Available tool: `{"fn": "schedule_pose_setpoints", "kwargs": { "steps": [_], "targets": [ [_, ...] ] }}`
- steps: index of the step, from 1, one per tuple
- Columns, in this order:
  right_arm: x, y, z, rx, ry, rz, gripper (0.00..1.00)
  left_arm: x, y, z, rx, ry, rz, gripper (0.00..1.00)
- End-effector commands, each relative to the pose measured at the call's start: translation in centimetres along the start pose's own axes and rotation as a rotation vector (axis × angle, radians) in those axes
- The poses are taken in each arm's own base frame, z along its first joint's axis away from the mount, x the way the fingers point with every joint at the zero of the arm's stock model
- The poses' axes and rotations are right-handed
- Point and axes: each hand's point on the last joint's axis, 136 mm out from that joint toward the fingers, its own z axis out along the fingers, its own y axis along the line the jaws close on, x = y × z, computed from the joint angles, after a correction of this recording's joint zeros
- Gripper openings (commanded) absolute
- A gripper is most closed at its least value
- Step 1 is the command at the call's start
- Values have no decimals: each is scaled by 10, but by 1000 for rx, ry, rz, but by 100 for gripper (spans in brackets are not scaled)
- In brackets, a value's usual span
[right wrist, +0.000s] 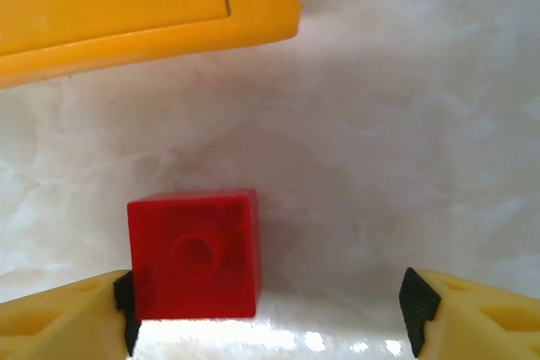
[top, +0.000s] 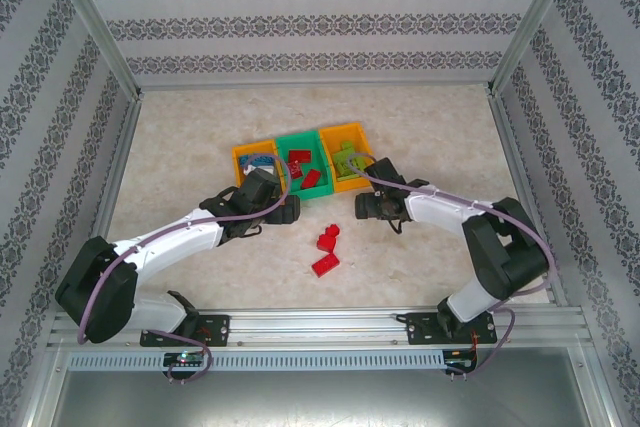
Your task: Sort the legos into containers by color
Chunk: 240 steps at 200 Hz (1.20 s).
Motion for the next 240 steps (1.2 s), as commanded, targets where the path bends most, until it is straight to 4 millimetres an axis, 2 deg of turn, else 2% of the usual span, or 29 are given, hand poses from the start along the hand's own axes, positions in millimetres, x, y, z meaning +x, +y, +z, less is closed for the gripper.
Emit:
{"fn": "schedule_pose_setpoints", "kwargs": {
  "steps": [1, 29, 64, 76, 86, 125, 147, 171, 197, 240],
  "targets": [
    [-9, 15, 5, -23, 1, -35, 77, -10, -3, -6, -10, -40, 24, 100],
    [-14, 21, 12, -16, 1, -53, 73, -10, 1, -7, -28, -41, 23, 100],
    [-17, 26, 18, -8, 16, -61, 47, -9, 6, -8, -54, -44, 25, 100],
    [-19, 31, 15, -9, 8, -77, 38, -10, 8, -9, -63, -48, 24, 100],
    [-21, 38, 9, -9, -5, -98, 34, -11, 10, -10, -74, -52, 22, 100],
    [-39, 85, -26, -132, -86, -145, 32, -14, 21, -16, -125, -83, 10, 100],
    [-62, 115, -48, -278, -147, -100, 32, -15, 24, -20, -131, -100, 4, 100],
    [-92, 140, -63, -370, -185, -66, 33, -14, 26, -22, -133, -105, 0, 99],
    [-120, 160, -62, -426, -191, -29, 34, -13, 26, -22, -131, -100, -2, 100],
    [-151, 172, -30, -435, -156, 36, 39, -12, 28, -23, -138, -96, -1, 100]
  ]
}}
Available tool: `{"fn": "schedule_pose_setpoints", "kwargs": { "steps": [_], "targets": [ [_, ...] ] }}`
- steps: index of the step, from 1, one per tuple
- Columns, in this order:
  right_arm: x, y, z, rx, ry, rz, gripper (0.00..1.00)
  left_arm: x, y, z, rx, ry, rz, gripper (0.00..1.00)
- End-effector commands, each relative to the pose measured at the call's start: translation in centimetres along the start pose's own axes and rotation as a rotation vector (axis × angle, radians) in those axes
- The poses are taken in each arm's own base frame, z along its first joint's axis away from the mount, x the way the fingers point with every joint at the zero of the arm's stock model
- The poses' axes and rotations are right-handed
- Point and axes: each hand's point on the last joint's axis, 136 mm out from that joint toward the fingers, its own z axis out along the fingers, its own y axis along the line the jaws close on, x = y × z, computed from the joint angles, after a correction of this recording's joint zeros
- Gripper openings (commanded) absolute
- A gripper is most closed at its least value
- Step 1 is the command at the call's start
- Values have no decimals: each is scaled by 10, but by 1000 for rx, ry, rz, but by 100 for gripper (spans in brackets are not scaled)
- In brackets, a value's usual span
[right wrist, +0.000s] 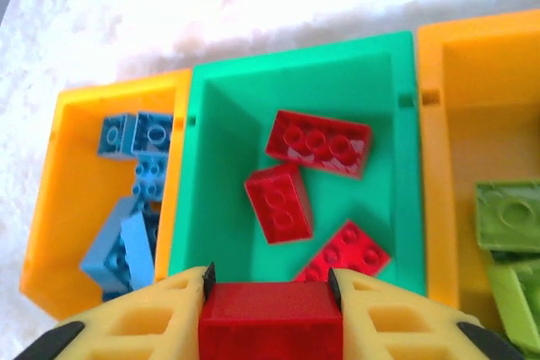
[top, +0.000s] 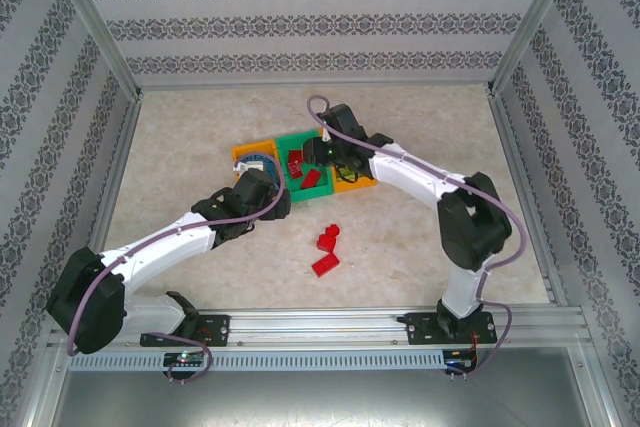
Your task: Sort the legos into containers by color
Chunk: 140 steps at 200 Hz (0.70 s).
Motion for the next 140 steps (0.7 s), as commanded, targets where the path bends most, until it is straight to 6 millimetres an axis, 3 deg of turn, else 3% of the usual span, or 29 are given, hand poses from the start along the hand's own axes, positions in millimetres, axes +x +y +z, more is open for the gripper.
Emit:
{"fn": "schedule_pose_setpoints", "kwargs": {
  "steps": [1, 24, 74, 113, 125, 140],
  "targets": [
    [0, -6, 23, -7, 45, 67, 39, 6, 7, -4, -30, 8, 10, 100],
    [-9, -6, 36, -6, 40, 84, 41, 6, 5, -4, -21, 10, 11, 100],
    [-20, 4, 39, -38, 26, 74, 66, 9, -12, -2, 68, 30, 10, 100],
    [-21, 9, 9, -47, -22, 57, 75, 15, -43, -2, 179, 47, 82, 99],
    [-22, 6, -4, -33, -50, 48, 82, 20, -60, -2, 231, 63, 136, 100],
    [-19, -3, -21, 0, -75, 38, 84, 27, -84, -4, 304, 74, 230, 99]
  ]
}}
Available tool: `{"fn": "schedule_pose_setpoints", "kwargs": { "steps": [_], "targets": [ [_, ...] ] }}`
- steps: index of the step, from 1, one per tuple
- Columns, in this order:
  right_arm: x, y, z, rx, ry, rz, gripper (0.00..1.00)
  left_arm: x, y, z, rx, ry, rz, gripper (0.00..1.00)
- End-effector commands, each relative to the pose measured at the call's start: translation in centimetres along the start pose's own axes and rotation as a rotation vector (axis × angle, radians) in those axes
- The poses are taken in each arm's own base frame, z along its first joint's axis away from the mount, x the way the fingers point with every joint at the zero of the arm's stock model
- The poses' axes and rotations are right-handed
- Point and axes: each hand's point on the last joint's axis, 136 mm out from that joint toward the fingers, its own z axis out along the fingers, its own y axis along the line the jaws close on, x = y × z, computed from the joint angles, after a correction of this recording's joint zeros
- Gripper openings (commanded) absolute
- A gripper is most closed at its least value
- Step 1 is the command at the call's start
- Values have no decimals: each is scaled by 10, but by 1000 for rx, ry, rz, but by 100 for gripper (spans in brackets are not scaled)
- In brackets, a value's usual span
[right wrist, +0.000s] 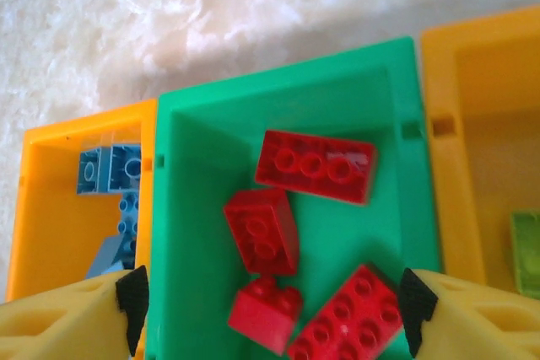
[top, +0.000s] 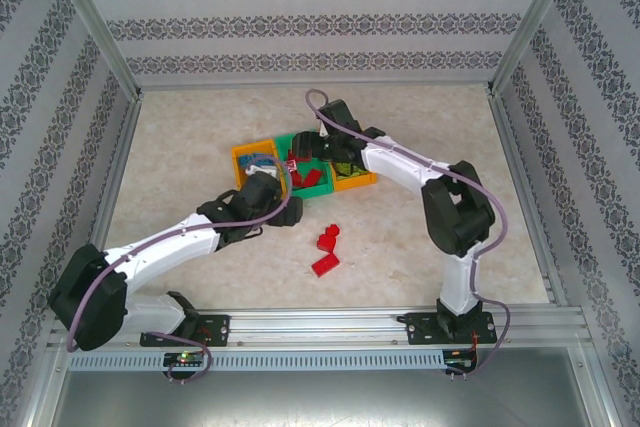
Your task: Sort the legos into containers by color
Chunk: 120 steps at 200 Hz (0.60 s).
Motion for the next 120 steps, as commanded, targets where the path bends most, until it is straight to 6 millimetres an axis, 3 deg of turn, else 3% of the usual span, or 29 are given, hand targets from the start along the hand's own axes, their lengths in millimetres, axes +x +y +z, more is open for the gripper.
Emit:
{"fn": "schedule_pose_setpoints", "kwargs": {
  "steps": [1, 31, 71, 120],
  "targets": [
    [-14, 4, -41, 8, -99, -28, 84, 5, -45, 4, 141, 17, 159, 99],
    [-2, -33, -68, 88, -124, -10, 88, 19, -80, 16, 216, 81, 343, 95],
    [23, -92, -102, 168, -145, 73, 90, 34, -99, 31, 292, 175, 427, 91],
    [48, -140, -139, 234, -191, 150, 93, 43, -119, 41, 374, 244, 478, 85]
  ]
}}
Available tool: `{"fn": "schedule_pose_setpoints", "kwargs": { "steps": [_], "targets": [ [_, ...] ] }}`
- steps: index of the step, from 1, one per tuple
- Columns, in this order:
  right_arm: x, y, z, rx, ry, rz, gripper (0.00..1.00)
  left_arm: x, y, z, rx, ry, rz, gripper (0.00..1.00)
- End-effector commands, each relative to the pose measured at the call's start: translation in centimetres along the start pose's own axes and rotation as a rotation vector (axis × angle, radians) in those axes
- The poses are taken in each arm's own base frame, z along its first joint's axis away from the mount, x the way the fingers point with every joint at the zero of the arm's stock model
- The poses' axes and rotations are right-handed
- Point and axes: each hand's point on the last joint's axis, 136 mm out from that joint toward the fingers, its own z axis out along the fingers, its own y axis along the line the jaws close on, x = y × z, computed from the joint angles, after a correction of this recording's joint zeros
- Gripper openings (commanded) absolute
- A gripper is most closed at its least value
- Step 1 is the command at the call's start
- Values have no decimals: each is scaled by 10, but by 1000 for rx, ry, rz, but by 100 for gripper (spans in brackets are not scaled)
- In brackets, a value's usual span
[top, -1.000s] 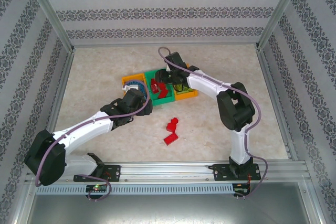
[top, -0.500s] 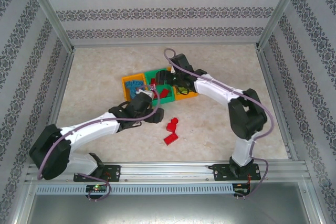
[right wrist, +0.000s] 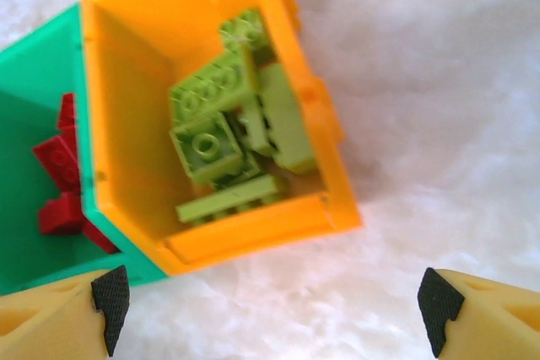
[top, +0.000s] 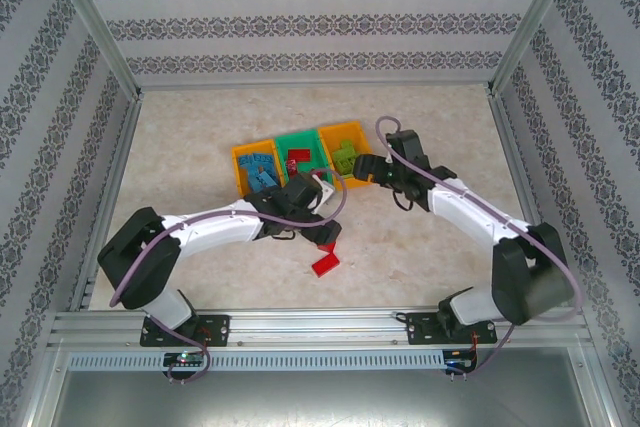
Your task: Sort the legos into containers by color
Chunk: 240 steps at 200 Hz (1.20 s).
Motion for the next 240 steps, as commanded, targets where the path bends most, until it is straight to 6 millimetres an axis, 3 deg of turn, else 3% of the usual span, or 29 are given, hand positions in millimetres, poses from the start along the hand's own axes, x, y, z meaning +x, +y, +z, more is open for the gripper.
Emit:
{"fn": "schedule_pose_setpoints", "kwargs": {
  "steps": [1, 69, 165, 194, 240],
  "targets": [
    [-5, -18, -18, 21, -57, 25, 93, -3, -19, 7, 76, 30, 80, 85],
    [5, -58, -44, 52, -107, 101, 96, 10, -12, 30, 40, 146, 94, 78],
    [25, -76, -43, 75, -80, 128, 98, 8, -10, 46, 27, 185, 107, 69],
    [26, -81, -46, 83, -92, 142, 98, 9, -10, 50, 28, 199, 109, 62],
    [26, -85, -51, 83, -105, 152, 98, 14, -9, 50, 28, 213, 113, 61]
  ]
}}
